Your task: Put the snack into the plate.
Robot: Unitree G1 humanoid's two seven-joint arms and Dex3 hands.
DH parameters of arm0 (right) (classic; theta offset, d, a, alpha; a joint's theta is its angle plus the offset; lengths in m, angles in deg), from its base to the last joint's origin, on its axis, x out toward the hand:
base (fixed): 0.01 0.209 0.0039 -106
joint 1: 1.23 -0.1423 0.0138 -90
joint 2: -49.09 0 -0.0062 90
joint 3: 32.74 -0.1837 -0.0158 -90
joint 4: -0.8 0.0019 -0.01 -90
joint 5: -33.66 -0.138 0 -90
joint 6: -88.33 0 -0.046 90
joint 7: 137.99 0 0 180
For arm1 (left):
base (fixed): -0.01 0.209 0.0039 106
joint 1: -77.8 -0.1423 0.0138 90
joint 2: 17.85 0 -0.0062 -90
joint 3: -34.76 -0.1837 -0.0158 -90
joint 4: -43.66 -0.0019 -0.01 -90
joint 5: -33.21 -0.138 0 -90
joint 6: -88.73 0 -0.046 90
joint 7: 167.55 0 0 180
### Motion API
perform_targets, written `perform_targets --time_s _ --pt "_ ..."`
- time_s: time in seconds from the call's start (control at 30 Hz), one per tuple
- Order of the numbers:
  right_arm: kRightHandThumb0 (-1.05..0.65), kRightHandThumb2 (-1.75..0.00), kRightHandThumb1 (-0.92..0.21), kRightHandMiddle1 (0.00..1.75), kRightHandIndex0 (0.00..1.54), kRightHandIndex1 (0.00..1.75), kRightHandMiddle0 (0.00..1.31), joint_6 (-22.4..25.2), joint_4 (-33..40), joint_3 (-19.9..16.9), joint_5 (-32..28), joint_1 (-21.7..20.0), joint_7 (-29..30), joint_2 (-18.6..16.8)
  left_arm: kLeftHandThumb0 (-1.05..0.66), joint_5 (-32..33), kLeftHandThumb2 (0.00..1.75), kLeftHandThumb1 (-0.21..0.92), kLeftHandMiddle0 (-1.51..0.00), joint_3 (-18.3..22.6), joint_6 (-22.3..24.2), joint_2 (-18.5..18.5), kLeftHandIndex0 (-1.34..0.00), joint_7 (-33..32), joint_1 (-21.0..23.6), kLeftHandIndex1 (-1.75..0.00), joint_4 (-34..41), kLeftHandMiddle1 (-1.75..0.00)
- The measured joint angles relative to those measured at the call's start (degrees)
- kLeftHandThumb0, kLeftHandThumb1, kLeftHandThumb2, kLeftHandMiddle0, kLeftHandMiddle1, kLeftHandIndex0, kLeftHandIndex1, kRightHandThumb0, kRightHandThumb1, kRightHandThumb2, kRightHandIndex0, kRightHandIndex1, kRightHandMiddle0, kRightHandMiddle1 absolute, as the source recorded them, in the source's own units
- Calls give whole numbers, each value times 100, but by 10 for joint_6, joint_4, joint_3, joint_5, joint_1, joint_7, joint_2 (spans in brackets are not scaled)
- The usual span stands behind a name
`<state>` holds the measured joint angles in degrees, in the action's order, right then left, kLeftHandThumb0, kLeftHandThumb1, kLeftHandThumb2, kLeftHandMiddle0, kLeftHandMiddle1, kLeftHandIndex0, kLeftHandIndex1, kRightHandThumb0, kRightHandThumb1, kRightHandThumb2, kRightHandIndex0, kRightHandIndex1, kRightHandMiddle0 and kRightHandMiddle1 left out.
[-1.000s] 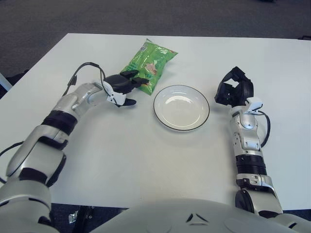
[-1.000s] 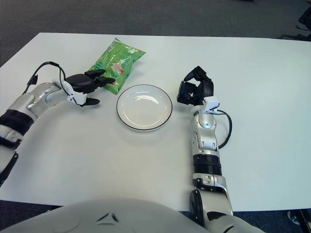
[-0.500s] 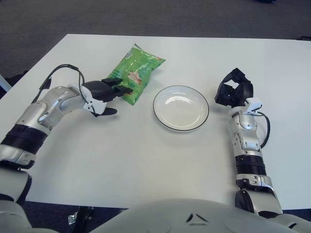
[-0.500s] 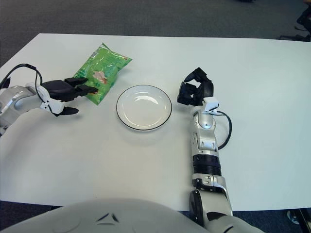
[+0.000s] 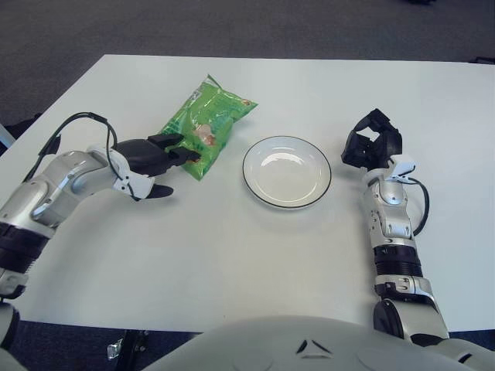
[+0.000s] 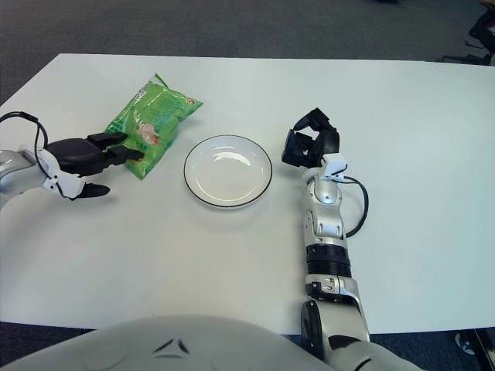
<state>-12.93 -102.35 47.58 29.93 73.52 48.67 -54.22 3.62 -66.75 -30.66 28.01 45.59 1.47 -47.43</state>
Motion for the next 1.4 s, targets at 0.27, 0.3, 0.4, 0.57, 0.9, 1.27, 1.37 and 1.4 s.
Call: perform_targets --time_s 0.27,0.3,0.4,0.57,0.9,1.27,1.37,1.4 --pt "-51 -140 -25 175 128 175 67 0 -7 0 -1 -3 -3 0 -105 -2 97 92 -15 38 -10 -27 0 1 -45 -59 34 -10" --pt "-51 -140 -25 175 128 175 67 0 -7 0 -1 -3 -4 0 -105 -2 96 92 -15 43 -10 -28 0 1 -51 -58 39 -10" --pt "-51 -140 -25 175 128 175 67 0 -9 -1 -1 -3 -7 0 -105 -2 94 92 -13 54 -2 -29 0 2 -59 -56 56 -9" --pt "-51 -140 -25 175 128 175 67 -1 -13 -1 -1 -4 -11 1 -105 0 94 92 -13 73 16 -27 0 4 -63 -50 95 -10" --pt "-50 -139 -26 175 128 175 66 -1 -19 -1 -1 -8 -13 1 -101 35 97 92 -15 114 47 -26 0 22 -45 -51 155 -13" --pt "-50 -139 -26 175 129 175 66 -1 -21 -1 -1 -10 -11 0 -92 19 101 92 -13 188 3 -26 0 -14 -53 -53 192 -13" --pt "-51 -139 -25 175 129 175 67 -1 -21 -1 -1 -10 -11 0 -90 8 103 92 -14 209 -11 -25 0 -32 -55 -54 201 -14" --pt "-51 -139 -25 175 129 175 67 -1 -21 -1 -1 -10 -11 0 -90 3 103 92 -14 214 -13 -24 0 -38 -55 -54 204 -14"
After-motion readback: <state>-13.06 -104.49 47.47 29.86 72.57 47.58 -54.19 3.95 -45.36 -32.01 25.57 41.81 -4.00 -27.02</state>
